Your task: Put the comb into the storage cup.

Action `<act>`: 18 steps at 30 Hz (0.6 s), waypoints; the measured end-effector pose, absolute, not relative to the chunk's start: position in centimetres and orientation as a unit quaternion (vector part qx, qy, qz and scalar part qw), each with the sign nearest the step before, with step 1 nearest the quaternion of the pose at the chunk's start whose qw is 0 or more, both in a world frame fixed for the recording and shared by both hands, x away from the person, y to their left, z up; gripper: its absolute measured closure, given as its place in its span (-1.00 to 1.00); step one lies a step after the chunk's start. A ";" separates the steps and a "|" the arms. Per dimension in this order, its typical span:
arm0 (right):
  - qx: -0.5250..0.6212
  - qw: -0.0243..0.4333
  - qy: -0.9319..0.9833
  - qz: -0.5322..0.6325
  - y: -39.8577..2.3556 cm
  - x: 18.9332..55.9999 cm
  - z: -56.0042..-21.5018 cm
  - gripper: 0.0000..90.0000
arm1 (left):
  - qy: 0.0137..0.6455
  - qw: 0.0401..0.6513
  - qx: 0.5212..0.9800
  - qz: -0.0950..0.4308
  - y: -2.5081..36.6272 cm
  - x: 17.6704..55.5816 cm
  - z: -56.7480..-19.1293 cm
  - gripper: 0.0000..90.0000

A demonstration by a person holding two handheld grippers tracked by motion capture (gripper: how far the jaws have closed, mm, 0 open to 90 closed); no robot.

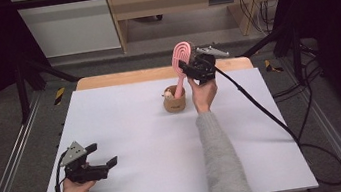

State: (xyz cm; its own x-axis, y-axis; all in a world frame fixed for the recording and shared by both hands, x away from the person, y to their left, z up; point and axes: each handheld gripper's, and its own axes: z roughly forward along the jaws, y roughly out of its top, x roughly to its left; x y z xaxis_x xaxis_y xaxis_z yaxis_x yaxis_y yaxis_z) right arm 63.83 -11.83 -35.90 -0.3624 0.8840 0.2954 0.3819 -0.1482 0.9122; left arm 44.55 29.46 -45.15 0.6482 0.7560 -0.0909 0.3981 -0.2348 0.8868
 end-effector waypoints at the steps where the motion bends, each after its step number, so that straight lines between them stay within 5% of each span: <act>1: 0.516 0.230 0.614 0.551 -11.8 63.8 -36.0 0.41 | 0.378 0.490 0.764 0.182 29.5 44.6 -45.2 -0.94; 18: 0.528 0.218 0.610 0.550 -11.6 63.6 -37.5 0.40 | 0.377 0.488 0.766 0.182 29.3 44.6 -45.2 -0.94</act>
